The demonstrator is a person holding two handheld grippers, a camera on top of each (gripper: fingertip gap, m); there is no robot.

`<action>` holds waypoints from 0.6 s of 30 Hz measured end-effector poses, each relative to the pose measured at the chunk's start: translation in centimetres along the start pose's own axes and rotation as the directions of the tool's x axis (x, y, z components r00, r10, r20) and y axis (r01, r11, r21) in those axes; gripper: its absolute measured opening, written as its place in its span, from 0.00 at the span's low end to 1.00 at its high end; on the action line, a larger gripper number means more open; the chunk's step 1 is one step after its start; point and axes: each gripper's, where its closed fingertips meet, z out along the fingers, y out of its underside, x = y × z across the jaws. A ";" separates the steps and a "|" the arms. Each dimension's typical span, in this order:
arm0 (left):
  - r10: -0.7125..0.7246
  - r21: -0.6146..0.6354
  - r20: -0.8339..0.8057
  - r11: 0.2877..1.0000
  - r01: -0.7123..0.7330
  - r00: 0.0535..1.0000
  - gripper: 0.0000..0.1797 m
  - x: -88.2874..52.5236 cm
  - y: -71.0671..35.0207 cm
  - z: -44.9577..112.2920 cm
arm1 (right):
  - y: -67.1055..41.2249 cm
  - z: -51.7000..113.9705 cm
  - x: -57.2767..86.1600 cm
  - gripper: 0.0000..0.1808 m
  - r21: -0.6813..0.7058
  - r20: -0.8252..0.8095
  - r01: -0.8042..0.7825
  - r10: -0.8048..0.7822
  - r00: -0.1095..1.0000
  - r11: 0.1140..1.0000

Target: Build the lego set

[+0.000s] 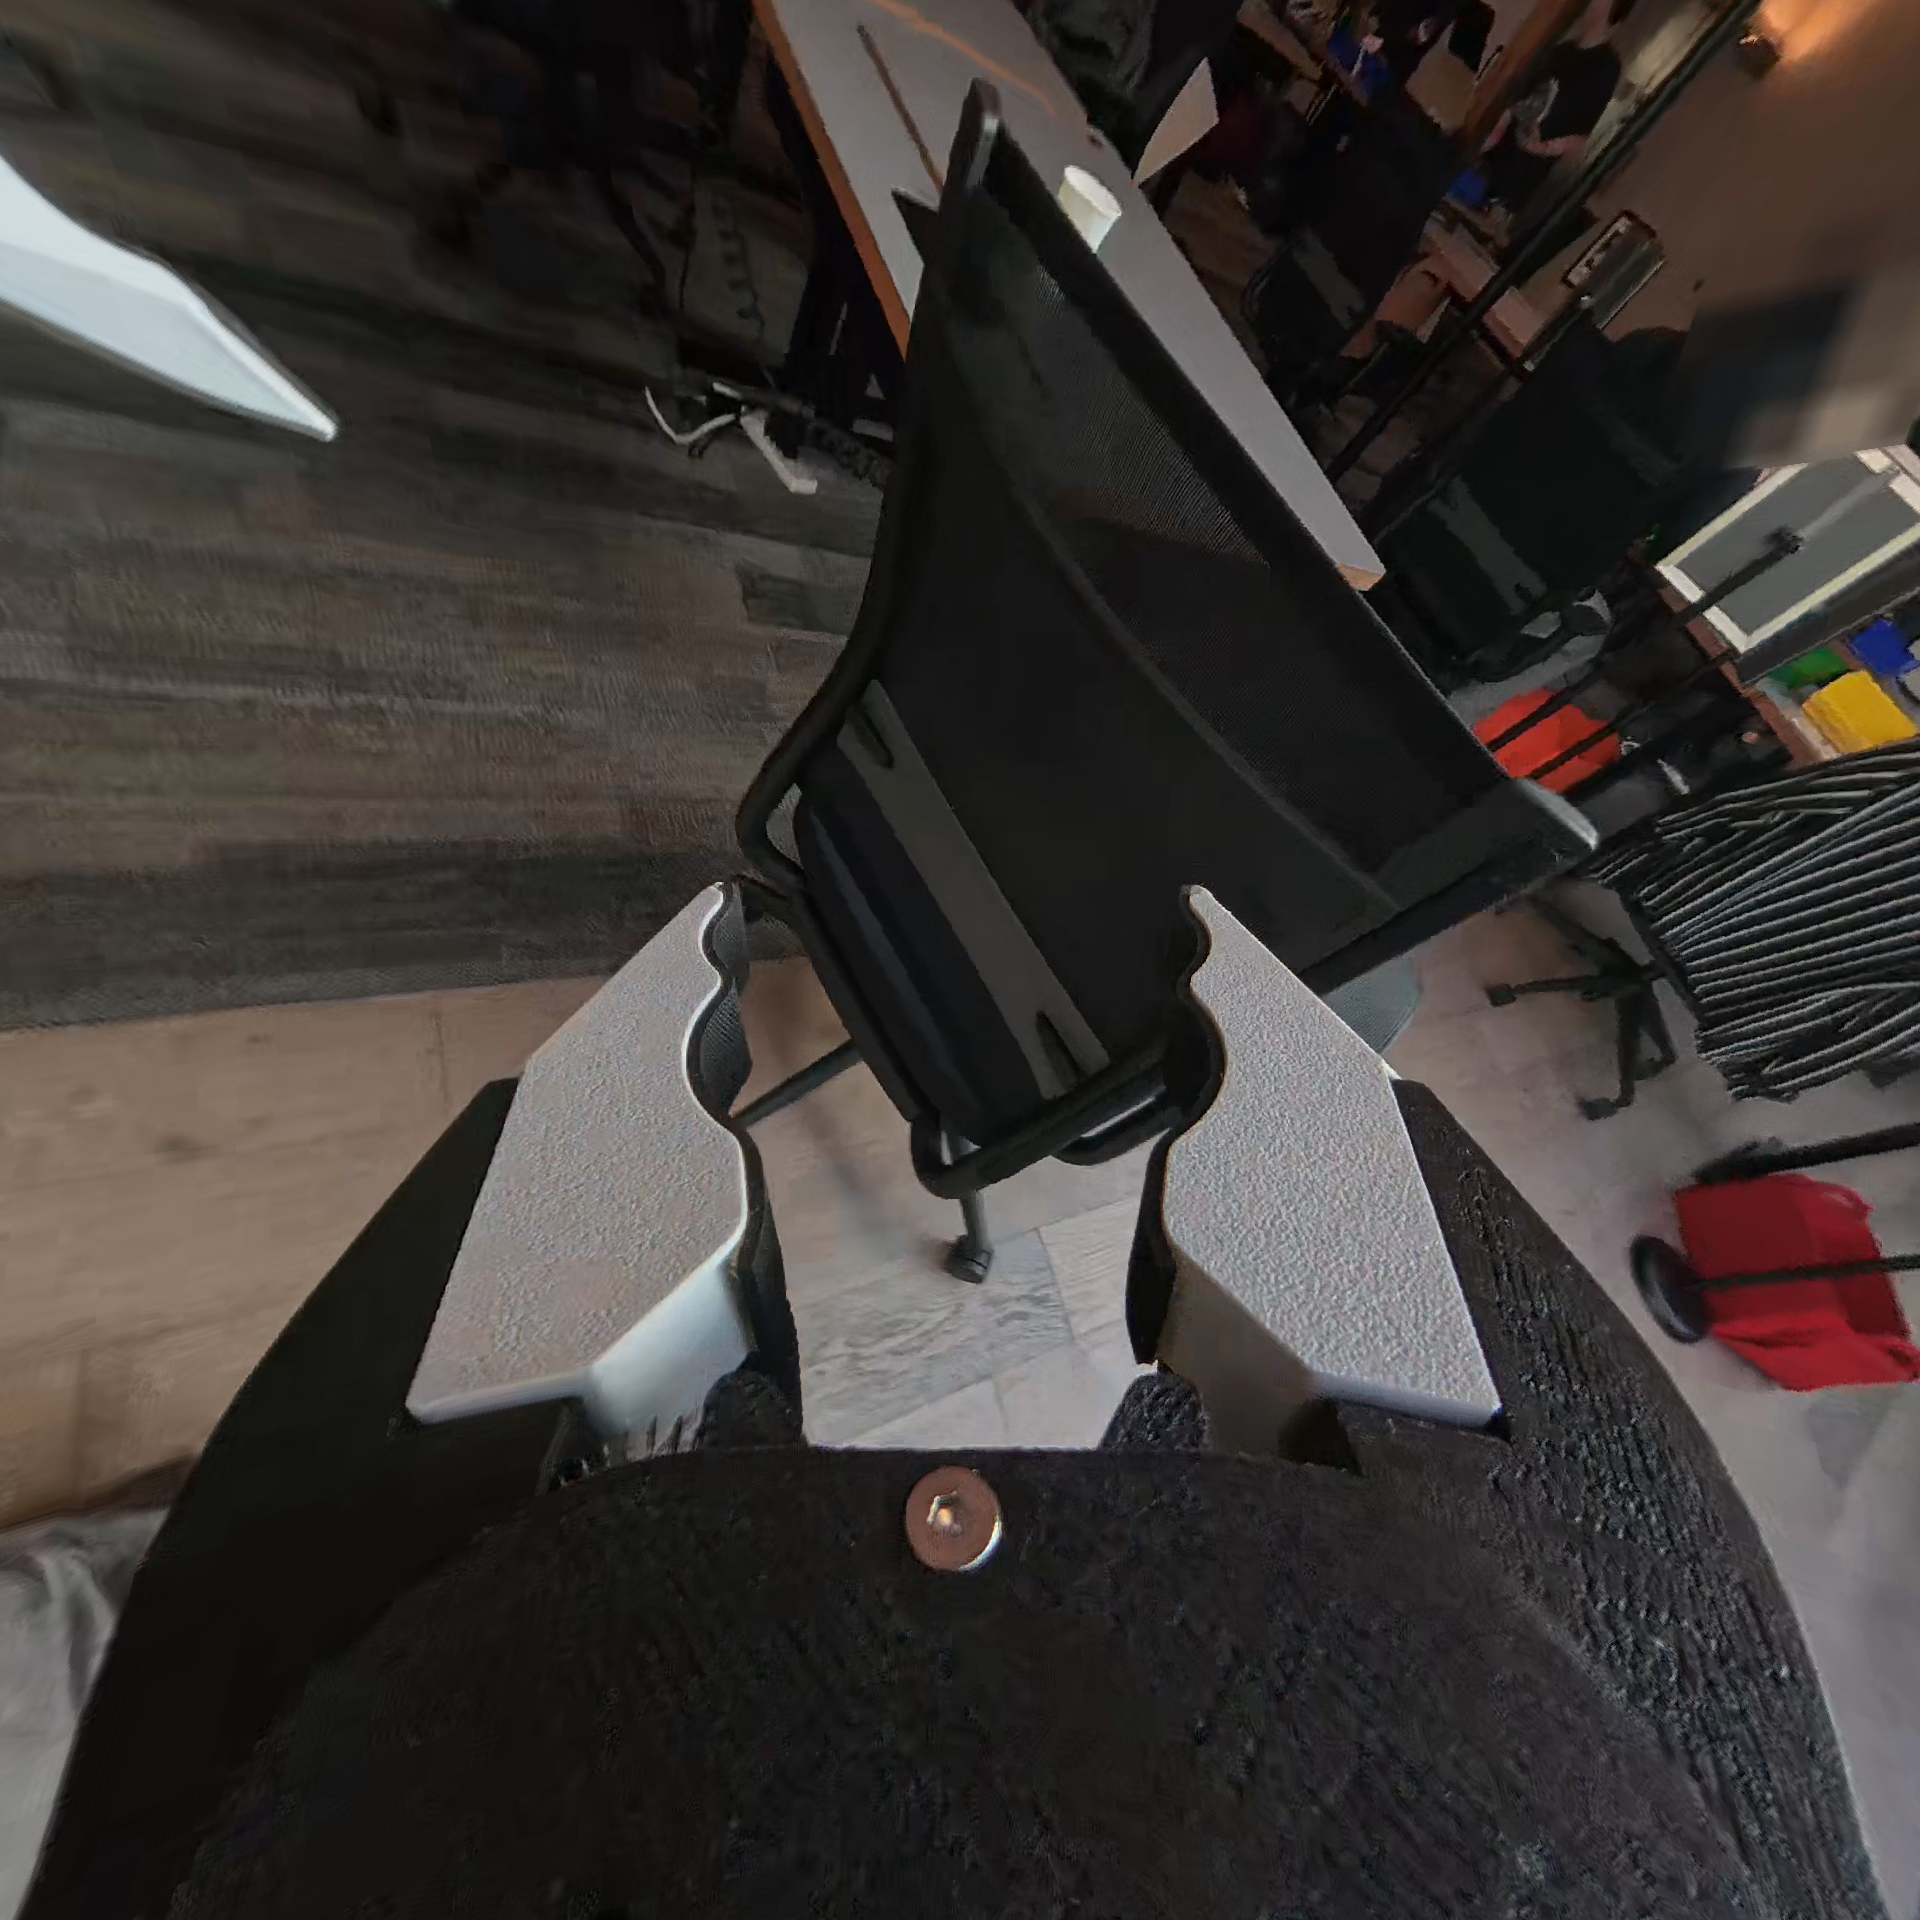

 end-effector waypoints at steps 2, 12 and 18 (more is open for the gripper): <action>0.158 -0.043 -0.023 0.986 -0.159 0.987 0.46 -2.2 0.7 6.4 | 0.5 5.7 2.1 0.44 -0.048 0.032 0.134 -0.132 0.991 0.990; 0.409 -0.317 -0.467 0.750 -0.580 0.784 0.57 -9.4 10.8 26.3 | 5.5 24.1 7.2 0.48 -0.299 0.372 0.436 -0.317 0.873 0.849; 0.447 -0.416 -0.502 0.626 -0.659 0.741 0.27 -12.3 16.4 28.2 | 9.9 25.7 10.4 0.12 -0.488 0.406 0.582 -0.421 0.811 0.650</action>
